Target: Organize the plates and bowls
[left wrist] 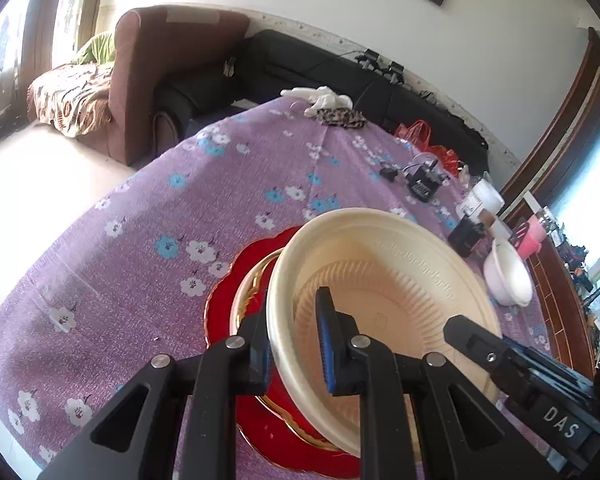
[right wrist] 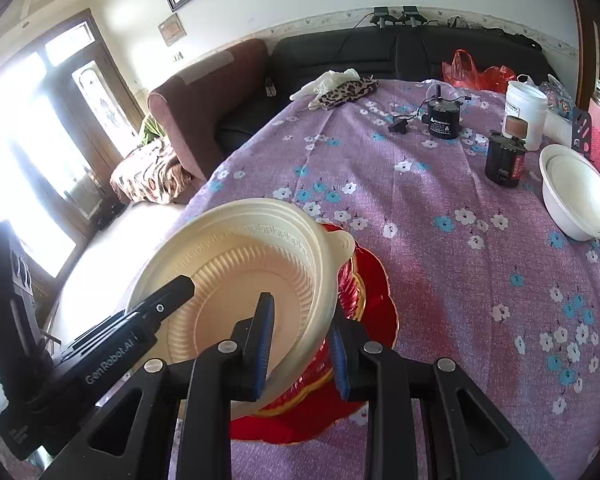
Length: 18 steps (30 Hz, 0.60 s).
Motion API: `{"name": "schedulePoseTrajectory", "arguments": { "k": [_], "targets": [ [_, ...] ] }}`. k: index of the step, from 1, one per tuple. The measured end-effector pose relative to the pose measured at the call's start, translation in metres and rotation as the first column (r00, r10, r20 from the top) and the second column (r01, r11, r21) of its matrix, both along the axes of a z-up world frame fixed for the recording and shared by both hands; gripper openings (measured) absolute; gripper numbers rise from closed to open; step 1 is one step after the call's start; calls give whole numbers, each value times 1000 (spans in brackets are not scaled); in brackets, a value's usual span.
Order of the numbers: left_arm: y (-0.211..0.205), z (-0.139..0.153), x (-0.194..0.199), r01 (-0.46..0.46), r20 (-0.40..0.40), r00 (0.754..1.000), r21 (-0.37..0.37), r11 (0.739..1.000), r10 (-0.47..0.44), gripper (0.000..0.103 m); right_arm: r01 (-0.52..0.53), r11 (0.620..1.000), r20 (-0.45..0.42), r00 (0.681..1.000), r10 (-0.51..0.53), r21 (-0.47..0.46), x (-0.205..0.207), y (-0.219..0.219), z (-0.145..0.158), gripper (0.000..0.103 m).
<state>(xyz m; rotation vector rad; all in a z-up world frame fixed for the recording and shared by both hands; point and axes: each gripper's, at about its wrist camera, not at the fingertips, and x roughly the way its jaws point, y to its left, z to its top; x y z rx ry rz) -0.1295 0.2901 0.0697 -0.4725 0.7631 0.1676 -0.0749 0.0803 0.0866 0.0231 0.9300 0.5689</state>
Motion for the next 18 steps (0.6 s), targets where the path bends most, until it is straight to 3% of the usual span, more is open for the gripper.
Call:
{"name": "schedulePoseTrajectory", "arguments": {
  "k": [8,12,15,18],
  "targets": [
    [9,-12,6,-10,-18,1000,-26,1000,10,20,2,999,5,1000,-2,-42,6,15,-13,29],
    [5,-6,3,14,9,1000,-24,1000,-13,44,19,999,15,1000,-19,-43,7,16,-15,29],
    [-1,5,-4,11,42,999,13,1000,-12,60,30,999,24,999,-29,-32,8,13,-17,45],
    [-5,18,-15,-3,87,996,54,999,-2,69,35,999,29,999,-34,-13,6,10,-14,47]
  ]
}}
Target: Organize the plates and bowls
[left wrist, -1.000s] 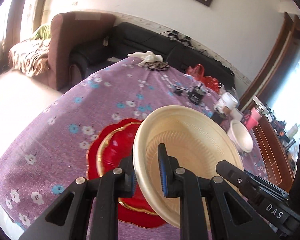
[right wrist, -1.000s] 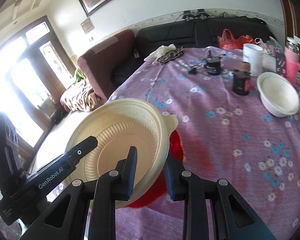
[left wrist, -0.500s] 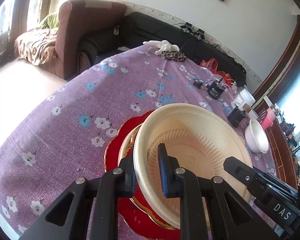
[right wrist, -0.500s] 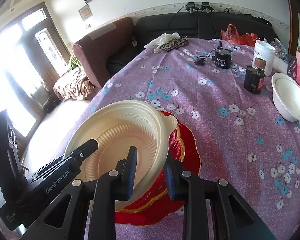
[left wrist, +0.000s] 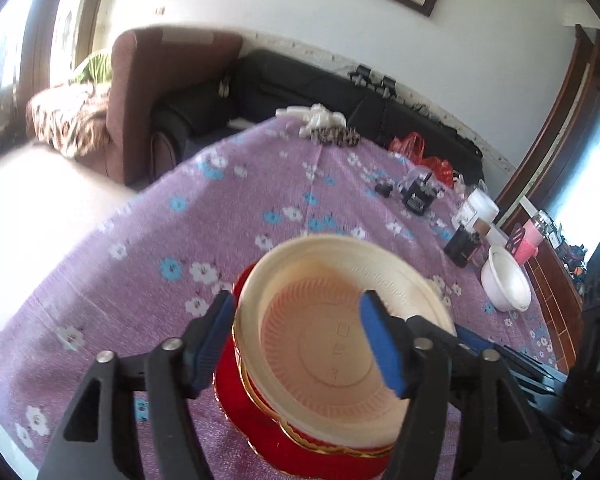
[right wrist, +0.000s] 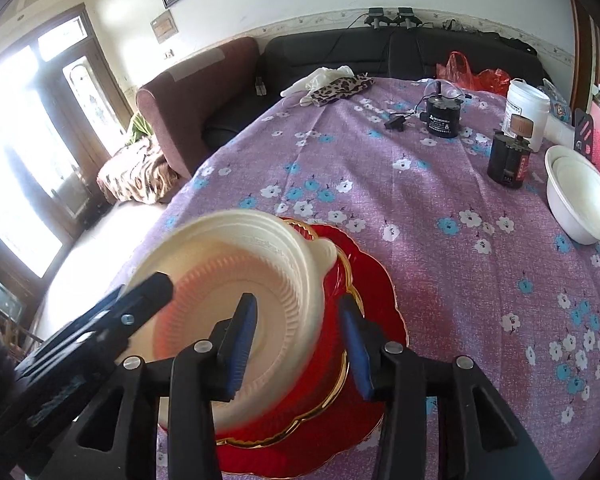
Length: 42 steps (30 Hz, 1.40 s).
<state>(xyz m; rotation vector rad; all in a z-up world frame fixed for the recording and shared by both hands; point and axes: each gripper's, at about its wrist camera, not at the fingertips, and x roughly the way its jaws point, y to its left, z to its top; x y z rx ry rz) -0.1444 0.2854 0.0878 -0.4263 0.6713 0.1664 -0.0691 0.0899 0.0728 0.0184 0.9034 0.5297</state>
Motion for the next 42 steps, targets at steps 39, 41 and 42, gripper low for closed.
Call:
{"name": "schedulePoseTrajectory", "arguments": {
  "k": [39,41,42],
  "targets": [
    [-155,80,-57,141,125,973,346,927,-194,87,197,974,212,953,-217,112,-72,-168,48,75],
    [-165,80,-57,152,118,971,355,923,-205,87,208,970,203,952,-230,122,-70,-177,45,75],
    [-169,81,-56,157,116,971,360,920,-211,87,214,969,199,951,-236,126,-70,-181,45,75]
  ]
}}
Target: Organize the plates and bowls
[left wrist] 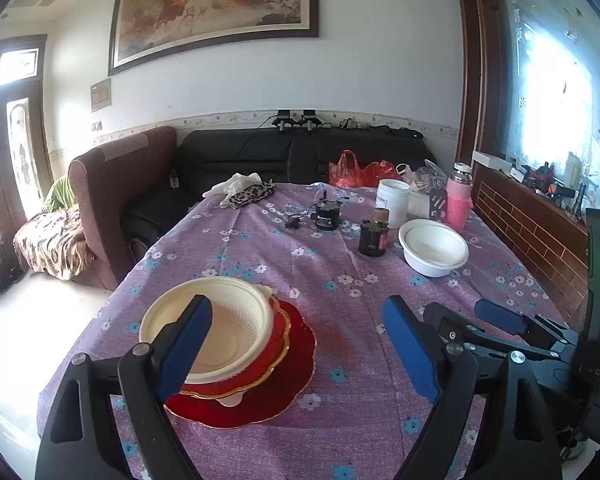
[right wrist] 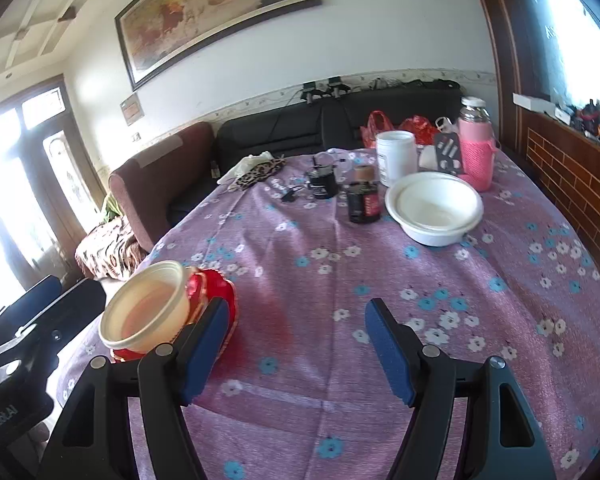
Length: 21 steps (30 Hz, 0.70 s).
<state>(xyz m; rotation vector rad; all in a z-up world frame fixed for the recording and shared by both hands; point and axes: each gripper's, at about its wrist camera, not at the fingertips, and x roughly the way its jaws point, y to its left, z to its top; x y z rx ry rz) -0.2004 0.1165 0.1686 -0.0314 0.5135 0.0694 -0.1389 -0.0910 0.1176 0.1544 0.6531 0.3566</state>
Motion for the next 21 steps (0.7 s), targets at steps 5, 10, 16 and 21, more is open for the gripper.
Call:
{"name": "schedulePoseTrajectory", "arguments": {
  "k": [5,10,16,21],
  "targets": [
    [-19,0,5,24,-11,1000,23,999,-23,87,34,999,-18,999,-34,27,6,-24,-6,75],
    [-36,-5,13,46,-34,998,45,998,-44,87,66,997,-40,997,-64,50,15,-45,-12,75],
    [-51,-11,25,63,-60,996,57,996,-59,87,92,994,-68,994,-88,63,28,-64,-19,75],
    [-58,-19,37,74,-89,994,65,995,-68,87,114,991,-90,990,-108,71,37,-76,-25,75]
  ]
}}
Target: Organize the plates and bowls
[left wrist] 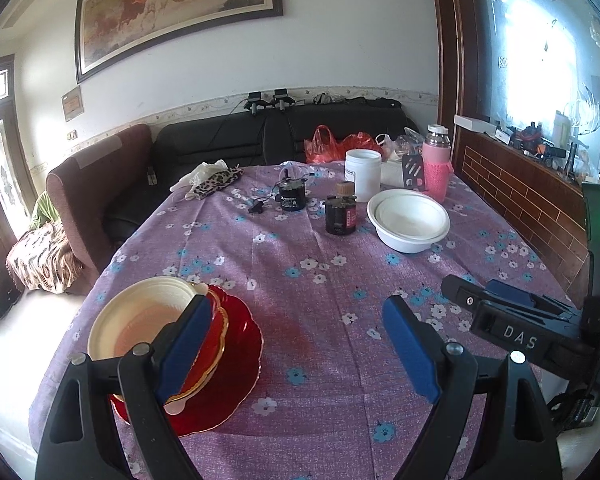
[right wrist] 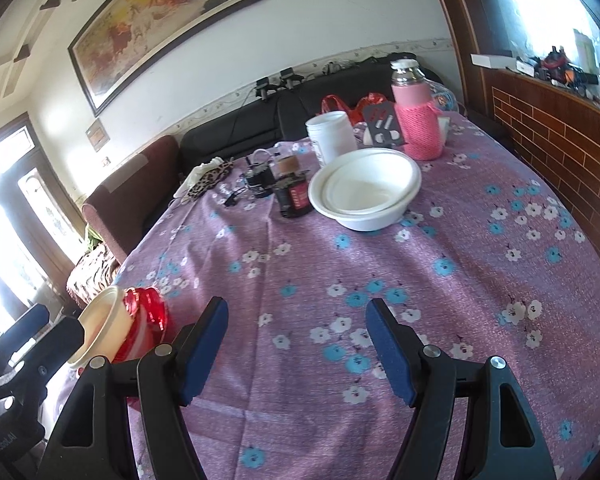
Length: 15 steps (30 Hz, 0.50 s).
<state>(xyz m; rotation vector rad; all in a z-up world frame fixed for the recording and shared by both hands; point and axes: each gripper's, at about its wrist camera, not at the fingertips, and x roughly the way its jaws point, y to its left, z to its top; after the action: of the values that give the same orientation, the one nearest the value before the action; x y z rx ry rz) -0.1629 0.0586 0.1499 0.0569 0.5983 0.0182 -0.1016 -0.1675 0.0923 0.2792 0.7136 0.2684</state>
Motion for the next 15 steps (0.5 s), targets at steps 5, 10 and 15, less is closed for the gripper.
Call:
{"name": "schedulePoseTrajectory", "arguments": {
  "k": [5,10,15],
  "targets": [
    [-7,-10,15,9,-33,999,6,1000,-9,87,17,1000,-27,999,-17,0,11,-10,-7,75],
    [-7,-22,37,30,-95,995,-37,999,-34,87,64,997,-43,997,-66,-49,31,-24,-9,76],
    [-8,-36,52,41,-132,990,-54,998,-48,87,126,979,-80,987,-140,-158,58,-36,-18,77]
  ]
}}
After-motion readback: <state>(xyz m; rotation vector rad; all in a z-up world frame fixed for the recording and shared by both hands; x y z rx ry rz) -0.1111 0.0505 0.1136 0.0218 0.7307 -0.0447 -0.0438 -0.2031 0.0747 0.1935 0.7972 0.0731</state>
